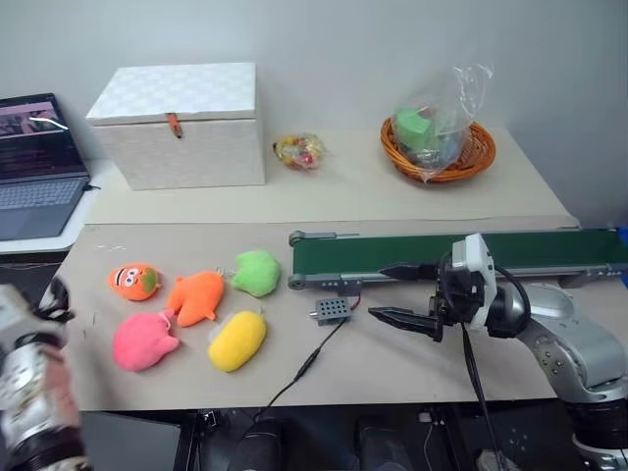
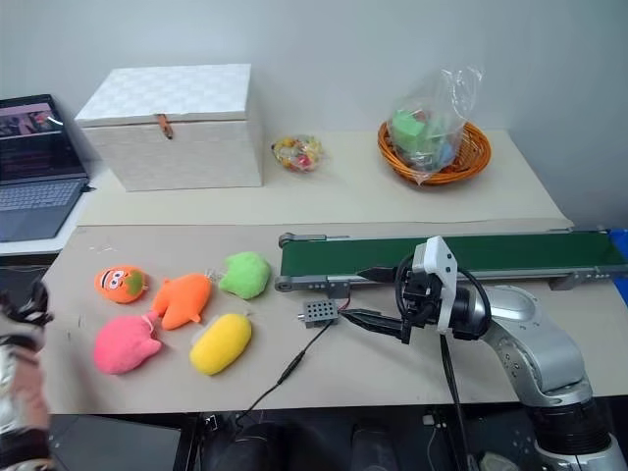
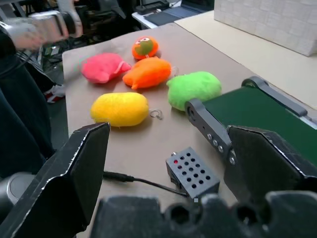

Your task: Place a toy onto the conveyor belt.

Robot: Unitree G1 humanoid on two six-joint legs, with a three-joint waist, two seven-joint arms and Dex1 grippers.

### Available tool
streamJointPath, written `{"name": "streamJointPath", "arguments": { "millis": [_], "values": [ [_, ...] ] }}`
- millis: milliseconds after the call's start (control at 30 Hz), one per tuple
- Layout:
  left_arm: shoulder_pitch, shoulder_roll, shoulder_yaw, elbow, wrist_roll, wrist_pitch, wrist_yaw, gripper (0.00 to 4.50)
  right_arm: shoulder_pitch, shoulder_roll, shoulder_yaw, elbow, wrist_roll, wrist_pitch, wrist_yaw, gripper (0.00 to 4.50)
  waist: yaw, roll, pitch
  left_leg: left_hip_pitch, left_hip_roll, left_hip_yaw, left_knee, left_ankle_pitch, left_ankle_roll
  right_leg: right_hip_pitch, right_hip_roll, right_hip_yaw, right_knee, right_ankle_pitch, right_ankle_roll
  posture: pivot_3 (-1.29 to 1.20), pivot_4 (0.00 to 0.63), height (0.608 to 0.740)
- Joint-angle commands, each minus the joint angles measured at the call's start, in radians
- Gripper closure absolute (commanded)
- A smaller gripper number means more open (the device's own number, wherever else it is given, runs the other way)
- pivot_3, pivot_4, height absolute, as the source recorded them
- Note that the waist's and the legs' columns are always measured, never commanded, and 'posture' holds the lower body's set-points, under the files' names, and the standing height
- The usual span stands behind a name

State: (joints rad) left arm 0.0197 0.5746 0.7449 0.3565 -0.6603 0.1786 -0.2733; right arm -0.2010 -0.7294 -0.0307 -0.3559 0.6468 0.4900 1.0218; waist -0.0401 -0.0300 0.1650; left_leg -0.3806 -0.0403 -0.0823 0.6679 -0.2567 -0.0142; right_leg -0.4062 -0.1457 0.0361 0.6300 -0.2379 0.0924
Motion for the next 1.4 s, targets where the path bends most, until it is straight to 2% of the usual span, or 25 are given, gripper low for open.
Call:
{"name": "streamJointPath", "arguments": {
  "millis": [33, 200, 333, 700, 933, 1100, 1233, 1400],
  "values": [
    [0.161, -0.019, 0.049, -0.188, -0.259, 0.279, -0.207, 1.52, 0.001, -0.006, -0.013, -0.009, -0.002, -0.008, 0.013, 0.00, 0.000, 0.000, 0.000, 0.000, 0.000, 0.000, 0.000, 0.000, 0.000, 0.000, 0.000, 0.000, -0.001, 0.000, 0.000, 0.00, 0.150, 0.740],
    [0.307, -0.092, 0.071, -0.391, -0.519, 0.482, -0.326, 1.52, 0.005, 0.002, 0.000, 0.009, -0.018, -0.010, 0.016, 0.00, 0.020, -0.001, 0.001, 0.001, 0.002, 0.002, 0.000, -0.001, -0.001, 0.003, 0.000, -0.003, -0.001, 0.002, -0.004, 0.00, 0.150, 0.740],
    [0.308, -0.138, 0.084, -0.349, -0.584, 0.524, -0.299, 1.52, 0.002, 0.008, 0.004, 0.012, -0.023, -0.011, 0.012, 0.00, 0.027, 0.000, 0.000, 0.005, 0.005, 0.002, 0.000, -0.001, -0.001, 0.006, 0.003, -0.004, -0.001, 0.002, -0.007, 0.00, 0.150, 0.740],
    [0.363, -0.241, 0.084, -0.295, -0.569, 0.512, -0.292, 1.52, 0.004, 0.003, -0.002, 0.026, -0.041, -0.003, 0.000, 0.00, 0.025, -0.001, 0.000, 0.003, 0.004, 0.003, 0.000, -0.001, -0.001, 0.004, 0.003, -0.003, -0.003, 0.002, -0.007, 0.00, 0.150, 0.740],
    [0.366, -0.237, 0.152, -0.295, -0.638, 0.513, -0.250, 1.52, 0.001, 0.009, 0.002, 0.035, -0.054, -0.001, -0.006, 0.00, 0.026, -0.001, 0.000, 0.003, 0.005, 0.003, 0.000, -0.001, -0.001, 0.004, 0.003, -0.003, -0.003, 0.002, -0.008, 0.00, 0.150, 0.740],
    [0.362, -0.240, 0.082, -0.289, -0.579, 0.527, -0.255, 1.52, -0.003, 0.012, -0.005, 0.026, -0.046, 0.003, -0.012, 0.00, 0.026, -0.001, 0.000, 0.003, 0.004, 0.003, 0.000, -0.001, -0.001, 0.004, 0.003, -0.003, -0.003, 0.002, -0.008, 0.00, 0.150, 0.740],
    [0.334, -0.287, 0.012, -0.261, -0.536, 0.511, -0.266, 1.52, -0.009, -0.001, -0.008, 0.017, -0.060, -0.005, -0.019, 0.00, 0.027, -0.001, 0.000, 0.003, 0.004, 0.003, 0.000, -0.001, -0.001, 0.004, 0.003, -0.003, -0.003, 0.002, -0.008, 0.00, 0.150, 0.740],
    [0.310, -0.337, -0.019, -0.254, -0.514, 0.487, -0.259, 1.52, -0.012, 0.000, -0.021, 0.013, -0.041, 0.000, -0.025, 0.00, 0.032, 0.002, -0.001, 0.003, 0.004, 0.003, 0.000, -0.001, -0.001, 0.005, 0.002, -0.003, -0.003, 0.002, -0.008, 0.00, 0.150, 0.740]
  ]
}}
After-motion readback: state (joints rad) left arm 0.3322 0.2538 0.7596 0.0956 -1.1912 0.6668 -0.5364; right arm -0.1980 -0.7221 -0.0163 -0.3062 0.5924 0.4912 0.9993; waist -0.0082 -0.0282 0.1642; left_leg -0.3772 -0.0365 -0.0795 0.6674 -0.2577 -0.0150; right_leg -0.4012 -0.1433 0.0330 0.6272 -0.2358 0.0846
